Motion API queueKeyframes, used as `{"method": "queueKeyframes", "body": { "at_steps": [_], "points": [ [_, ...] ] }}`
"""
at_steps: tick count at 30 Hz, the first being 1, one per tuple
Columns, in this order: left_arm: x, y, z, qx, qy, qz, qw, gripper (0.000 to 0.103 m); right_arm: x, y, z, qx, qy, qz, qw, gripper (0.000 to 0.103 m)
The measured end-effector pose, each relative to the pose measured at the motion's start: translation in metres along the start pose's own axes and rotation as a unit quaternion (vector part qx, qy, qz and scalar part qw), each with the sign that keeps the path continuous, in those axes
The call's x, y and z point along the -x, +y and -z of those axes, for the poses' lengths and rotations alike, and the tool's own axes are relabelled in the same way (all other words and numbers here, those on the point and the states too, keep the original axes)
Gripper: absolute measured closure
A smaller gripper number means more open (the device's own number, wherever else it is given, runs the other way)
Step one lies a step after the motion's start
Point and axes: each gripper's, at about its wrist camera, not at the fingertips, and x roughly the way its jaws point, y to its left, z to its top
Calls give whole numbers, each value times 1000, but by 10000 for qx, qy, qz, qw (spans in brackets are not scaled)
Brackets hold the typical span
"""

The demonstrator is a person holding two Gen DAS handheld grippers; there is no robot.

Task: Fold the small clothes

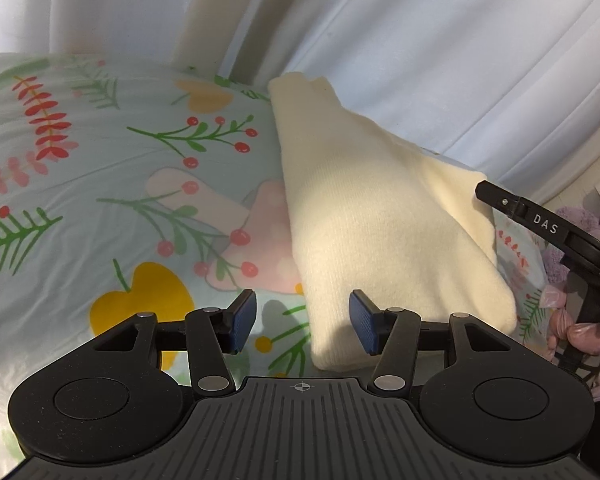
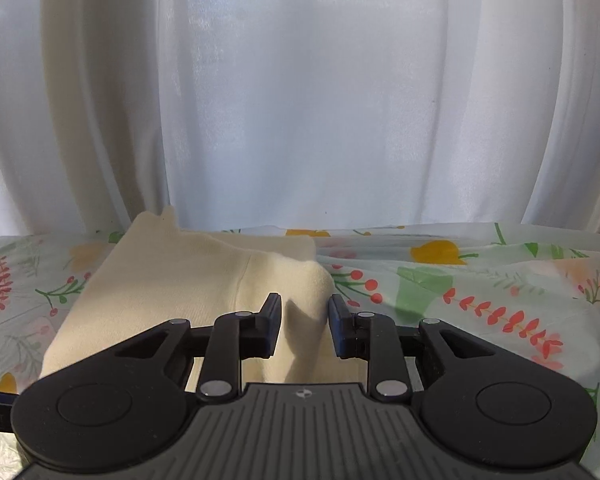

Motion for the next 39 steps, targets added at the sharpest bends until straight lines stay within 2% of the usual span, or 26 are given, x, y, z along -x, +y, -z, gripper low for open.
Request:
{"method": "queueKeyframes", "body": {
  "at_steps": [3, 4, 8, 10, 11, 13, 16, 18, 20, 22, 25, 29, 31, 34, 35, 36, 37, 38, 39],
  "points": [
    [2, 1, -1, 81, -26, -73, 9999, 46, 1, 25, 2, 240, 99, -864, 9959, 79],
    [4, 1, -1, 93, -23, -101, 9999, 46, 0, 36, 4, 370, 183, -1037, 9938, 79],
    [9, 3, -1, 49, -23, -156, 9999, 46, -6, 65, 20, 765, 293, -1029, 9913, 79],
    [10, 4, 0, 51, -24, -191, 9998, 46, -22, 68, 30, 732, 745, -965, 9898, 82],
    [9, 4, 0, 81, -17, -201, 9998, 46, -22, 67, 33, 658, 615, -975, 9912, 82],
    [9, 3, 1, 131, 12, -165, 9998, 46, -21, 65, 30, 605, 690, -1045, 9903, 82],
    [12, -3, 4, 0, 22, -24, 10000, 45, -7, 35, 22, -134, 782, -1526, 9851, 83],
    [15, -8, 8, -146, 14, 34, 9999, 42, 13, 5, 25, -762, 609, -1511, 9837, 80],
    [16, -13, 13, -293, 44, 81, 9995, 40, 34, -24, 33, -1319, 508, -1396, 9801, 72],
    [15, -18, 19, -404, 70, 120, 9991, 40, 51, -50, 45, -1860, 517, -1357, 9718, 69],
    [11, -26, 29, -589, 115, 154, 9981, 38, 66, -72, 63, -2422, 705, -1308, 9588, 55],
    [0, -38, 40, -783, 172, 33, 9968, 38, 58, -81, 83, -3012, 963, -1722, 9329, 54],
    [-7, -43, 44, -913, 122, -138, 9956, 38, 49, -78, 88, -3151, 1028, -1821, 9257, 54],
    [-13, -48, 46, -1011, 80, -274, 9945, 38, 34, -72, 94, -3309, 1122, -1830, 9189, 67],
    [-13, -49, 46, -1030, 16, -319, 9942, 39, 29, -73, 95, -3413, 1193, -1822, 9144, 79],
    [-13, -50, 45, -1046, -49, -377, 9938, 39, 27, -71, 95, -3480, 1212, -1887, 9103, 87],
    [-13, -50, 45, -1080, -97, -426, 9932, 39, 27, -71, 93, -3525, 1163, -1964, 9075, 90],
    [-14, -50, 44, -1098, -116, -455, 9929, 39, 30, -73, 92, -3645, 1063, -2105, 9008, 92],
    [-15, -49, 44, -1098, -114, -478, 9927, 39, 32, -78, 94, -3883, 957, -2388, 8849, 93]
  ]
}}
